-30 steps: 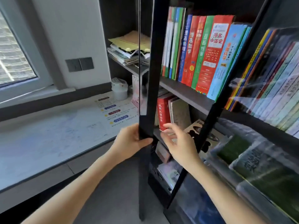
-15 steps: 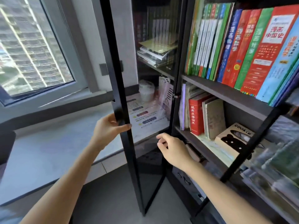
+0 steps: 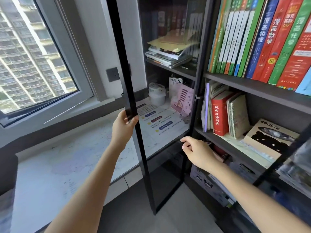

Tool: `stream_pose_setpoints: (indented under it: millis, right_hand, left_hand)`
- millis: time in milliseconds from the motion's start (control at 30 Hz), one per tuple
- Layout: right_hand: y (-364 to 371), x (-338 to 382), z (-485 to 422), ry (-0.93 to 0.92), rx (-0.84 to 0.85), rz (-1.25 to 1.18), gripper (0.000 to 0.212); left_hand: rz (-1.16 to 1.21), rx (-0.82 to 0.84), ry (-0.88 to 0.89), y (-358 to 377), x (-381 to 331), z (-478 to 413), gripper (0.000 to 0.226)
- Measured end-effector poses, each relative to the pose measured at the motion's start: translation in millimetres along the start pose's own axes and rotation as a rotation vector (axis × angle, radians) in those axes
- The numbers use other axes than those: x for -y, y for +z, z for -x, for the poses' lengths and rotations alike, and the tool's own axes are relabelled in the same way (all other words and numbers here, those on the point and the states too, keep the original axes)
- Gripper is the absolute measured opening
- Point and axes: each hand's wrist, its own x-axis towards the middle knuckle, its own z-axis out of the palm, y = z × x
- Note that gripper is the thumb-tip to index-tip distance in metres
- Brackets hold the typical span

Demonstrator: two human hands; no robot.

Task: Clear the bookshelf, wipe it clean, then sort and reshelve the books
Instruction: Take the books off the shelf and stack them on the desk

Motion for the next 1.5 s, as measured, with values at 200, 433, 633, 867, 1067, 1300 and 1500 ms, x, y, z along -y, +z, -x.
stream_pose_setpoints:
  millis: [200,433,633,867,1067,1300,1500]
  right_hand:
    - [-10.3,-12.1,-7.3,-0.15,-0.055,0.369,0.034]
    - [-43.8,-90.9,-7.7,-0.021,0.008,0.828,0.022]
    - [-99.6,-183.4,29.8,0.379,0.305,1.277,0.032]
    - [-82.5,-209.7,24.8,0.438,0.574,1.699,0.032]
    - [-55.0,-167.0,49.9,0.512,0.492,1.611,0.033]
    - [-3.0,-77.2,139.7,0.688,0.43,1.357,0.037]
    - [18.5,-16.8,223.8,0.978,0.26,1.104,0.024]
  left_hand:
    - [-0.012,-0.003,-0.062,-6.8,-3.8,-15.5,0.032]
    - [-0.194,-0.229,0.281,72.6,-46.1,49.5,0.025]
    - [-0.12,0.173,0.429,167.0,-72.1,46.9,0.019]
    - [-0.024,0.571,0.549,240.6,-87.4,47.4,0.012]
    - [0.073,0.92,0.569,268.5,-100.5,52.9,0.021]
    - [0.198,1.554,0.775,277.8,-121.1,109.0,0.041]
    - [0.264,1.717,1.083,258.1,-139.6,196.4,0.037]
